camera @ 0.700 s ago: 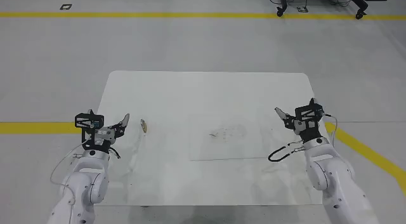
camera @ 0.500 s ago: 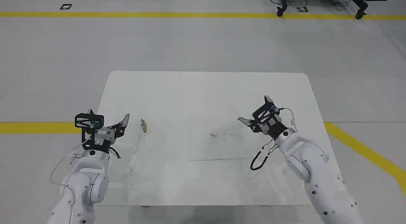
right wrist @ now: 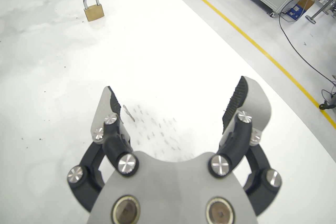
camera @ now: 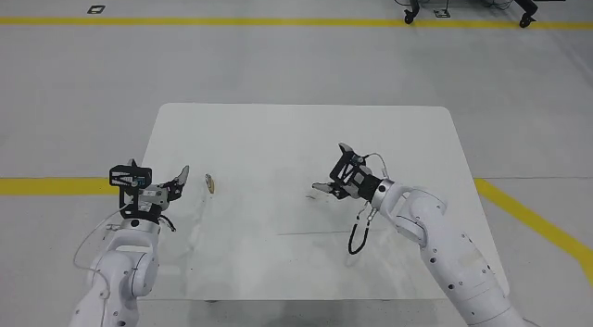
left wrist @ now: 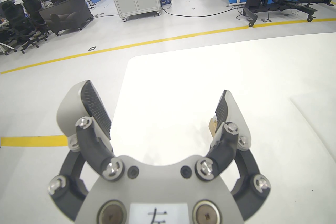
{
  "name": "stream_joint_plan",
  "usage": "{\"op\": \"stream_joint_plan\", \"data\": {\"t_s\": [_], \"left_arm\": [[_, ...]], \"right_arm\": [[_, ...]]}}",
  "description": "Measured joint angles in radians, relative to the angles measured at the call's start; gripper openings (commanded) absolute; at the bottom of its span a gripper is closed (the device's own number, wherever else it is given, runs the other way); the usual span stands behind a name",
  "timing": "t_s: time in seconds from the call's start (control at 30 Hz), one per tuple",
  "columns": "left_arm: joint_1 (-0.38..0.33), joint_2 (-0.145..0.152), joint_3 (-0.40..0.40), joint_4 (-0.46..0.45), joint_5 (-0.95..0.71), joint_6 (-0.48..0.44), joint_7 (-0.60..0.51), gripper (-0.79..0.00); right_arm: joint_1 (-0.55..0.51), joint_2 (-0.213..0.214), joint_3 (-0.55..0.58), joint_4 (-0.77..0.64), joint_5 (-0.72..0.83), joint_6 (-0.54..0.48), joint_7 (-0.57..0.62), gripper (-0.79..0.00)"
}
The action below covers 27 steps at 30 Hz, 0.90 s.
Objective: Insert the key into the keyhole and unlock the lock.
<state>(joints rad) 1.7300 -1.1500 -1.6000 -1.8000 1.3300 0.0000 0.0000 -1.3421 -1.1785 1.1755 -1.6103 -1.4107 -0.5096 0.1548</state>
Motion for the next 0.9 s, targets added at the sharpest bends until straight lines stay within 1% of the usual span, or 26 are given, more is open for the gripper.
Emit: {"op": "stream_joint_plan", "data": {"t_s": [0.03,0.1,0.17,0.2,0.23,0.3,0.37,0.43,0.47,0.53,0.6,0.73,0.9], "left_arm": [[0.000,0.000,0.000,0.000,0.000,0.000,0.000,0.000],[0.000,0.000,0.000,0.000,0.000,0.000,0.000,0.000],[0.000,0.000,0.000,0.000,0.000,0.000,0.000,0.000],[0.000,0.000,0.000,0.000,0.000,0.000,0.000,0.000],[0.000,0.000,0.000,0.000,0.000,0.000,0.000,0.000],[0.000,0.000,0.000,0.000,0.000,0.000,0.000,0.000],[0.000,0.000,0.000,0.000,0.000,0.000,0.000,0.000],[0.000,0.000,0.000,0.000,0.000,0.000,0.000,0.000],[0.000,0.000,0.000,0.000,0.000,0.000,0.000,0.000],[0.000,0.000,0.000,0.000,0.000,0.000,0.000,0.000],[0.000,0.000,0.000,0.000,0.000,0.000,0.000,0.000],[0.000,0.000,0.000,0.000,0.000,0.000,0.000,0.000],[0.000,0.000,0.000,0.000,0.000,0.000,0.000,0.000]], "right_arm": [[0.007,0.002,-0.002,0.009,0.007,-0.018,0.003,0.000],[0.037,0.006,-0.010,0.037,0.016,-0.125,0.023,0.000],[0.072,0.009,-0.033,0.057,-0.005,-0.251,0.076,0.000],[0.084,0.009,-0.044,0.062,-0.006,-0.291,0.098,-0.228],[0.096,0.008,-0.056,0.064,0.001,-0.323,0.118,-0.413],[0.119,0.005,-0.083,0.069,0.016,-0.358,0.159,-0.456],[0.141,0.000,-0.108,0.083,0.019,-0.358,0.194,-0.480],[0.174,-0.008,-0.143,0.114,0.025,-0.341,0.239,-0.465],[0.193,-0.014,-0.164,0.133,0.034,-0.332,0.262,-0.477],[0.221,-0.022,-0.192,0.161,0.045,-0.320,0.295,-0.477],[0.248,-0.030,-0.217,0.188,0.052,-0.306,0.328,-0.560],[0.279,-0.038,-0.243,0.223,0.057,-0.283,0.359,-0.785],[0.288,-0.035,-0.241,0.239,0.063,-0.299,0.358,-0.785]]}}
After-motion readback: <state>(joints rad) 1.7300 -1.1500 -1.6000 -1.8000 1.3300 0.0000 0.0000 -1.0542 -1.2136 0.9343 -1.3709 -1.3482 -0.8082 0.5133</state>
